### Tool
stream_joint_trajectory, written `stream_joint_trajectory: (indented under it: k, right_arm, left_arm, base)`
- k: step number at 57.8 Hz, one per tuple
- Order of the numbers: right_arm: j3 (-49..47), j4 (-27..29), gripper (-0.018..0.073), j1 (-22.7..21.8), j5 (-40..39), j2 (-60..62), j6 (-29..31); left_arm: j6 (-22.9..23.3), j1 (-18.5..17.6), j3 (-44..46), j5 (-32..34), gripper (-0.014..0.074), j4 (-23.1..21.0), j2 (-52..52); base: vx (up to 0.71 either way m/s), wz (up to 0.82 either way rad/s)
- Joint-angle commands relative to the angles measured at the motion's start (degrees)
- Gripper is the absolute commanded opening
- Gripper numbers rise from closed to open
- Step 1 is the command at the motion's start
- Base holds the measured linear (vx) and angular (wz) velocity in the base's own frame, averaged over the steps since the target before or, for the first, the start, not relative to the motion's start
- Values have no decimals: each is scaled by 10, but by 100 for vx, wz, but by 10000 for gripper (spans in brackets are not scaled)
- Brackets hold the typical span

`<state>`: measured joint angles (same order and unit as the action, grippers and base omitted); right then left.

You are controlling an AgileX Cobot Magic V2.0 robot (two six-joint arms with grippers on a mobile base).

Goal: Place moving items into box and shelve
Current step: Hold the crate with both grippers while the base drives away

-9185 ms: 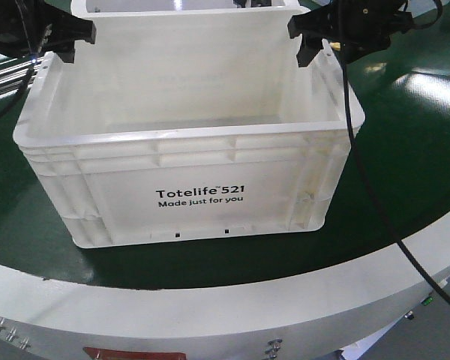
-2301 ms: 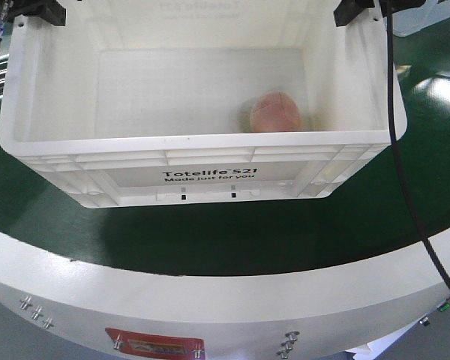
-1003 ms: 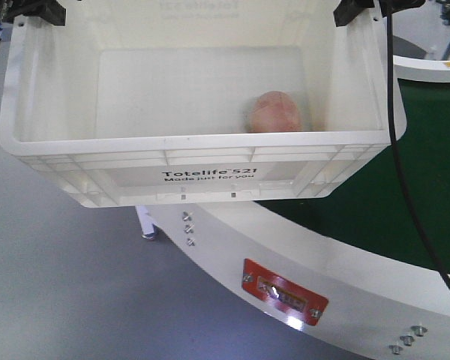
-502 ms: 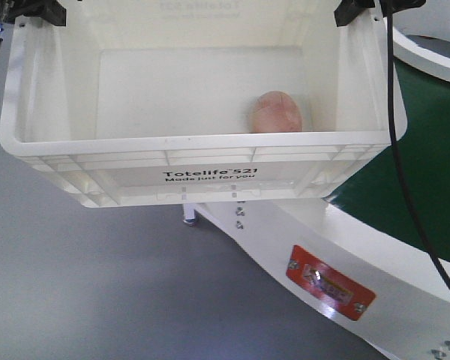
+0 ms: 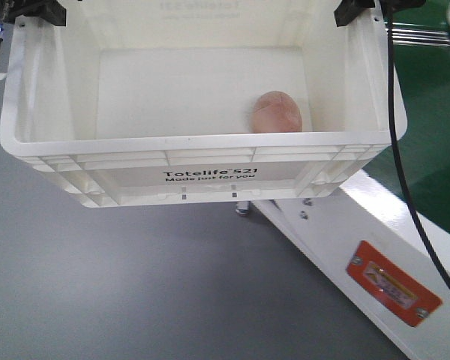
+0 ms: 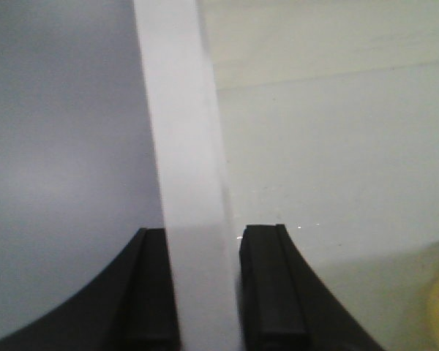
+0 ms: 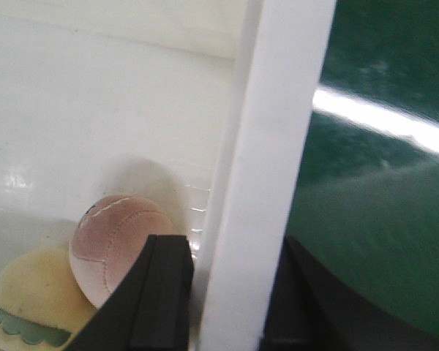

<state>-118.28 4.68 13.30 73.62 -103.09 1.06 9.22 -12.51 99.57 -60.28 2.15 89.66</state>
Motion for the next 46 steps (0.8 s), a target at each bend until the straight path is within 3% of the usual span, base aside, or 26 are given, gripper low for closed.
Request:
stream_joint_trajectory:
  k: [1, 46]
  right_arm:
    - [-24, 18, -5, 0, -31, 40, 10]
    - [-24, 18, -5, 0, -31, 40, 10]
  left_arm:
    - [-7, -7, 20, 80, 0, -9, -32]
    - [-7, -7, 20, 80, 0, -9, -32]
  base:
    - [-9, 50]
    - [-3, 58]
